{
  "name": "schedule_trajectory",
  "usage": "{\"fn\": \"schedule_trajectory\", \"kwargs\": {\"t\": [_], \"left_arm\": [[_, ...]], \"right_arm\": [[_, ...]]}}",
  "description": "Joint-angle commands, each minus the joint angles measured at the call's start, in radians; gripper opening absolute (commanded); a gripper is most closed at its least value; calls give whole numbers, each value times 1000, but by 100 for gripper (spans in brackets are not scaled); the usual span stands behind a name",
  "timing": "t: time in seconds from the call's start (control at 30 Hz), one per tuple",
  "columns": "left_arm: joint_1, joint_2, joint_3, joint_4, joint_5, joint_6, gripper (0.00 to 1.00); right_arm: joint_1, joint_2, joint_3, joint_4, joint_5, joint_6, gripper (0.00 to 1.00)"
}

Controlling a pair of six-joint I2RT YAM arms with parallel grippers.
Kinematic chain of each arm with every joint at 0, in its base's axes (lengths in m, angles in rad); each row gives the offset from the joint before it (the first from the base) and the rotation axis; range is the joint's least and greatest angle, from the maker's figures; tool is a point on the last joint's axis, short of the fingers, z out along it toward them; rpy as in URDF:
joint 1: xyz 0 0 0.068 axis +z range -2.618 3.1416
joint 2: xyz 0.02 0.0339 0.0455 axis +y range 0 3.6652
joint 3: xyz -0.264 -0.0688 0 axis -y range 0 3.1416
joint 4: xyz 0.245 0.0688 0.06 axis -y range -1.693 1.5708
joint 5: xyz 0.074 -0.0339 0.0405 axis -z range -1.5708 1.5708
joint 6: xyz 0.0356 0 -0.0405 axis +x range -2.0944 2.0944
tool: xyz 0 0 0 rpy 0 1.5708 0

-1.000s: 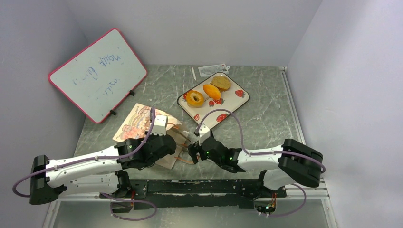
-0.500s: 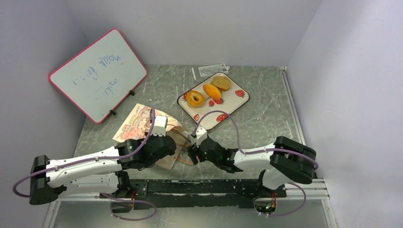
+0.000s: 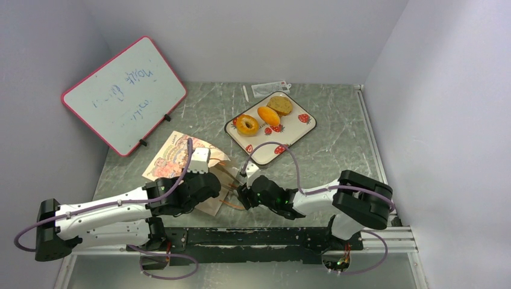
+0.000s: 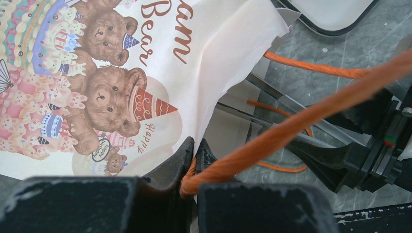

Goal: Take the fake bread out of the paper bag
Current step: Pick up the clamp from the paper bag.

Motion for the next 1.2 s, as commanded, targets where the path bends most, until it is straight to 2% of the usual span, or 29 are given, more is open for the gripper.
{"fn": "schedule_trajectory", "kwargs": {"t": [0.0, 0.1, 0.13, 0.3, 0.57, 0.97, 1.17], "left_arm": [[8, -14, 0, 13, 5, -5, 7], [7, -18, 0, 12, 10, -2, 7], [8, -19, 0, 12, 9, -1, 7], [8, -19, 16, -15, 9, -9, 7], [8, -37, 41, -53, -1, -22, 7], [7, -48, 57, -60, 37, -13, 7], [7, -29, 67, -52, 46, -9, 7]], "right_arm": [[3, 21, -14, 52, -18, 9, 54], [0, 21, -4, 43, -42, 11, 41], [-1, 18, -2, 35, -44, 15, 40], [-1, -53, 2, -23, -45, 43, 39], [1, -188, 78, -237, -88, 145, 38], [-4, -183, 210, -387, -203, 321, 37], [-94, -182, 214, -361, -339, 462, 36]]}}
